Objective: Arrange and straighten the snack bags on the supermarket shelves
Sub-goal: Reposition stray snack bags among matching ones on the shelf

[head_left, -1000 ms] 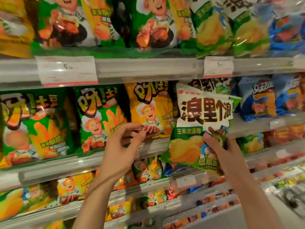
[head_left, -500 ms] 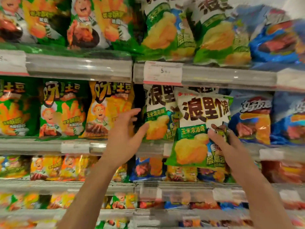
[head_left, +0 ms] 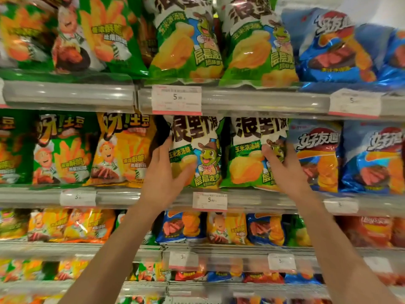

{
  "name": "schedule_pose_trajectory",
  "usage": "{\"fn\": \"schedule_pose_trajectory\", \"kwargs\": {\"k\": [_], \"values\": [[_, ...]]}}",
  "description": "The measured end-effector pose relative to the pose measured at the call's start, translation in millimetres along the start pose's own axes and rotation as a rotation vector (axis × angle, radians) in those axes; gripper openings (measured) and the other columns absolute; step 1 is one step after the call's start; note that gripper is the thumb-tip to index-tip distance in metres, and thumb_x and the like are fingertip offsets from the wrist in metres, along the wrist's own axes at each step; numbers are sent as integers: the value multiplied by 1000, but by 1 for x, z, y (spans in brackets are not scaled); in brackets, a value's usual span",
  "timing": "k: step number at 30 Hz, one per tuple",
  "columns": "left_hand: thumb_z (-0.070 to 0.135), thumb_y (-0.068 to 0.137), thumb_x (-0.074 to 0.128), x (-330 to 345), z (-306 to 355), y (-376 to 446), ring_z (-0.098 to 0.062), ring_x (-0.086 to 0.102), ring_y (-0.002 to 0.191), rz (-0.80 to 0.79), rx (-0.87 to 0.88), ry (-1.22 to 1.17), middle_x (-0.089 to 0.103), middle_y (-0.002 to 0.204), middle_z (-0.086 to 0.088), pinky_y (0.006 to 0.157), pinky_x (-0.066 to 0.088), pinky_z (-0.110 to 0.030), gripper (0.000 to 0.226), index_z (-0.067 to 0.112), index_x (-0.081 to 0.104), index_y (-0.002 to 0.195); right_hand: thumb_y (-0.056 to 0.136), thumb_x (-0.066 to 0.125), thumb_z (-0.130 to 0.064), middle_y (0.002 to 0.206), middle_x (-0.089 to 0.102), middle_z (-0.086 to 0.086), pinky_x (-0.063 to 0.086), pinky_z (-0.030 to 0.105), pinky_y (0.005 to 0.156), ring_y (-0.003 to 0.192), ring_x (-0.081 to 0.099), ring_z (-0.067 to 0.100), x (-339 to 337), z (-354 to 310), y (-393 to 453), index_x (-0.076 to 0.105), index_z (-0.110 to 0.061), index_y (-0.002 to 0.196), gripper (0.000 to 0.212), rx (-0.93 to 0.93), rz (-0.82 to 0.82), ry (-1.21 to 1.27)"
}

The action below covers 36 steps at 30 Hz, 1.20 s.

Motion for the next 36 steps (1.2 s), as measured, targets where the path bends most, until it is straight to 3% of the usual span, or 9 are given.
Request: {"fn": "schedule_pose_trajectory", "kwargs": {"k": [5, 10, 14, 17, 20, 24, 28, 32, 36], "values": [[53, 89, 70, 1, -3, 3, -14, 38, 141, 10, 8, -11, 35, 157, 0, 105, 36, -29, 93, 25, 19, 162, 100, 48, -55, 128, 57, -15, 37, 19, 96, 119, 52, 2, 7, -5, 3, 37, -26, 148, 58, -125, 44, -89], [48, 90, 71, 0, -4, 4, 8, 28, 128, 3, 12, -27, 36, 156, 3, 108, 35, -29, 91, 25, 20, 162, 94, 37, -71, 149, 51, -2, 43, 37, 107, 135, 50, 20, 14, 7, 3, 24, -25, 157, 79, -128, 48, -206], [50, 91, 70, 2, -5, 1, -7, 35, 140, 20, 2, -33, 34, 157, 3, 107, 34, -29, 90, 27, 18, 161, 92, 38, -76, 158, 39, 1, 45, 51, 110, 140, 45, 22, 10, 6, -6, 11, -27, 160, 88, -164, 88, -230], [49, 92, 69, 4, -4, 1, -13, 34, 144, 32, 8, -27, 33, 158, 1, 107, 33, -29, 89, 26, 19, 162, 97, 46, -64, 167, 18, 0, 29, 36, 113, 149, 27, 20, 19, -2, -19, -1, -29, 162, 87, -208, 79, -296], [48, 92, 69, 7, -6, -1, -12, 33, 144, 54, 11, -10, 35, 158, -1, 107, 32, -28, 89, 23, 20, 162, 96, 47, -65, 169, 10, 5, 26, 45, 123, 155, 15, 22, 30, 1, -26, 0, -26, 163, 90, -247, 47, -335], [46, 95, 67, 12, -9, -2, -8, 29, 144, 65, 26, -5, 37, 158, -2, 109, 30, -26, 85, 24, 19, 162, 94, 42, -69, 170, 6, 9, 25, 57, 121, 155, 11, 29, 30, 5, -18, -3, -30, 162, 90, -192, 16, -384], [47, 93, 68, 8, -7, -3, -12, 30, 146, 54, 14, -16, 36, 160, -2, 112, 30, -29, 87, 23, 21, 162, 94, 48, -66, 171, -1, 4, 19, 56, 123, 157, 2, 23, 24, 4, -20, -4, -33, 162, 92, -169, -29, -346], [45, 92, 71, -5, -6, -13, -4, 32, 141, 45, -19, -78, 36, 158, 5, 114, 34, -32, 83, 28, 26, 159, 93, 59, -56, 170, 7, -7, 20, 47, 126, 155, 11, 12, 17, 8, -42, -3, -28, 162, 97, -144, -40, -175], [42, 92, 71, -24, -10, -36, -6, 47, 132, 26, -68, -152, 47, 148, 9, 107, 46, -33, 67, 30, 39, 150, 94, 60, -50, 161, 28, -4, 29, 48, 123, 150, 27, 16, 7, 27, -70, 22, -24, 159, 79, -86, 51, -122]]}}
Point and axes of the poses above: each hand's wrist, its own y-axis towards the middle knuckle, its own x-axis out of the palm, z = x × y, the point moved 5 cm from there along y, towards the middle knuckle
